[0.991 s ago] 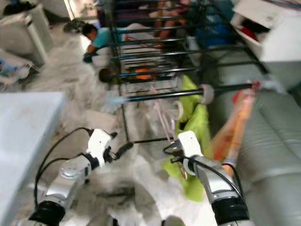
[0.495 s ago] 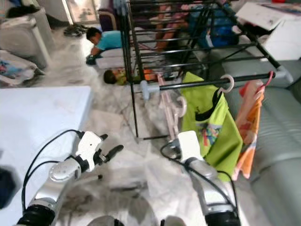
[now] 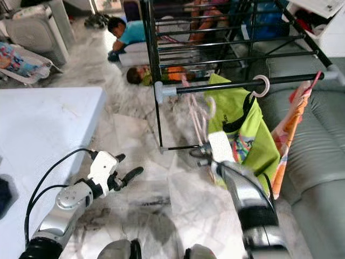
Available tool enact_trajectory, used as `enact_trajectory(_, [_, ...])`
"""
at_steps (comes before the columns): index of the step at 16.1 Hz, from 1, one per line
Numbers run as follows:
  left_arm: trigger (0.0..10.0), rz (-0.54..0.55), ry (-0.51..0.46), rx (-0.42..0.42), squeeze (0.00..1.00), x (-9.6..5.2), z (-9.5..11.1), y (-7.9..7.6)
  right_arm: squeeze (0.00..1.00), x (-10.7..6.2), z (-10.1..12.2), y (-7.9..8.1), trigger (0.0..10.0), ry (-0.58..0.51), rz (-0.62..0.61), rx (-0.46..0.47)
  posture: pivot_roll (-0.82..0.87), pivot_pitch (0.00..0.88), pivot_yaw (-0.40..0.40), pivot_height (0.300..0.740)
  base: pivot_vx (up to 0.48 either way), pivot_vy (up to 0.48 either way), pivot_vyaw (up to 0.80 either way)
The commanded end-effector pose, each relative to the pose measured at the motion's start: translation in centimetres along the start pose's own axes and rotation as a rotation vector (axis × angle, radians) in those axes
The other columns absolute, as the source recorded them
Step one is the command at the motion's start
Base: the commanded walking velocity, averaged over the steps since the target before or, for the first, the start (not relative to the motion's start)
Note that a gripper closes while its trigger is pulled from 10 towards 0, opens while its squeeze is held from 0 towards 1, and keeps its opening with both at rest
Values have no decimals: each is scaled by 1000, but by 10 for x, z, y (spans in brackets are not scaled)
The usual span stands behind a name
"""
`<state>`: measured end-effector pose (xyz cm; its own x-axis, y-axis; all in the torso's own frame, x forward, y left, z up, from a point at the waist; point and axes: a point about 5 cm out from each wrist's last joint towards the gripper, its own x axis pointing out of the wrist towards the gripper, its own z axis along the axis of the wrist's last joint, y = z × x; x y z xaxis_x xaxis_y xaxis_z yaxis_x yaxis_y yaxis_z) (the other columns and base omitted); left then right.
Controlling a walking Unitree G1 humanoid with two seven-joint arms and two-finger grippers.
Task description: Hang hanger
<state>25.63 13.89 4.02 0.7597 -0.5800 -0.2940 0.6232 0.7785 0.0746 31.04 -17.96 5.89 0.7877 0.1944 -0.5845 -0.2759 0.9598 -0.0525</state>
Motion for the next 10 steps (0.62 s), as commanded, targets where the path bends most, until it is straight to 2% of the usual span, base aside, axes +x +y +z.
enact_trajectory(1, [10000, 21, 8, 11, 0, -4, 0, 6, 0, 3, 7, 1, 10000, -22, 8, -11, -17, 37, 29, 740, 0, 0, 0])
enact_trajectory(2, [10000, 29, 7, 13, 0, -3, 2, 8, 0, 8, 15, 2, 10000, -31, 11, -9, -12, 32, 26, 740, 0, 0, 0])
enact_trajectory(5, [10000, 29, 6, 17, 0, -4, 2, 7, 0, 24, 32, 21, 10000, -45, 49, -10, -8, 42, 26, 740, 0, 0, 0])
enact_trajectory(8, [10000, 28, 7, 15, 0, -5, 1, 4, 0, 32, 38, 37, 10000, -45, 74, -2, 4, 47, 20, 740, 0, 0, 0])
enact_trajectory(10, [10000, 38, 8, 15, 0, -6, 1, 4, 0, 38, 51, 45, 10000, -68, 78, -22, 7, 49, 13, 740, 0, 0, 0])
